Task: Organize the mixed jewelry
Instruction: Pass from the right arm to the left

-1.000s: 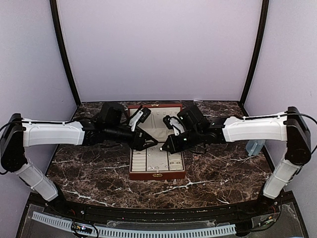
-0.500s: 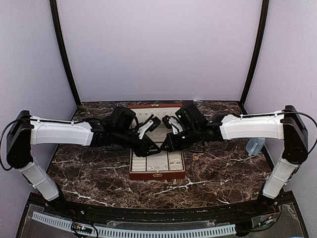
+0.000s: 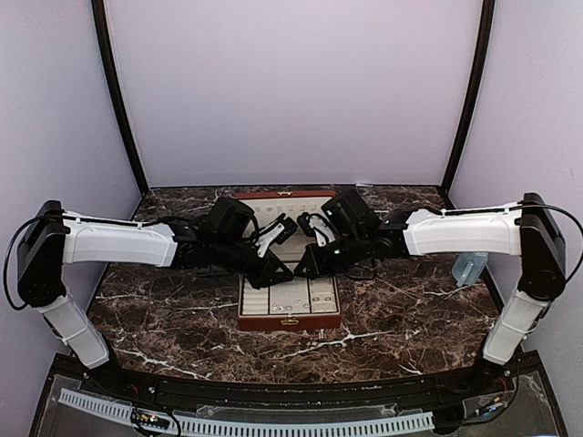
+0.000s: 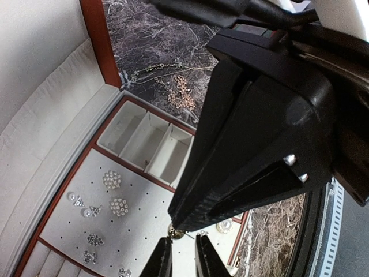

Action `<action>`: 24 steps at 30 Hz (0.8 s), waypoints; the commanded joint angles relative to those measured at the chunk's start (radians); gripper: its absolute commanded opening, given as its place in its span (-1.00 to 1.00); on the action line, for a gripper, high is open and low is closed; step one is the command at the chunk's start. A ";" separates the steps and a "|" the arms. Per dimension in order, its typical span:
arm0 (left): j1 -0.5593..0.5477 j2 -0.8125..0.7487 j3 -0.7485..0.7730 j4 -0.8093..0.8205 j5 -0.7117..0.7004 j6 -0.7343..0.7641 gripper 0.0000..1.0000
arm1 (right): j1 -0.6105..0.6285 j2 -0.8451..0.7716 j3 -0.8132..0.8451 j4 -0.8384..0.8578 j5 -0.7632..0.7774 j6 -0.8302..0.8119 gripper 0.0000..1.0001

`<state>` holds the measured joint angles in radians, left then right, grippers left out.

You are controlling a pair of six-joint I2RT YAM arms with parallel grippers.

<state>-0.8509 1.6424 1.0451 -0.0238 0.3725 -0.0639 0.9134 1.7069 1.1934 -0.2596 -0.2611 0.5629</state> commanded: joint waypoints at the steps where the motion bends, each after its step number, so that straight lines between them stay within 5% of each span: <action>1: -0.004 -0.003 0.029 0.008 0.012 0.002 -0.64 | -0.007 0.018 0.032 -0.007 -0.006 -0.001 -1.00; 24: -0.006 0.026 0.031 0.055 0.038 -0.024 -0.80 | -0.005 0.023 0.043 -0.007 -0.038 -0.022 -1.00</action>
<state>-0.8513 1.6588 1.0485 -0.0105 0.3885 -0.0780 0.9134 1.7184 1.2083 -0.2855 -0.2775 0.5549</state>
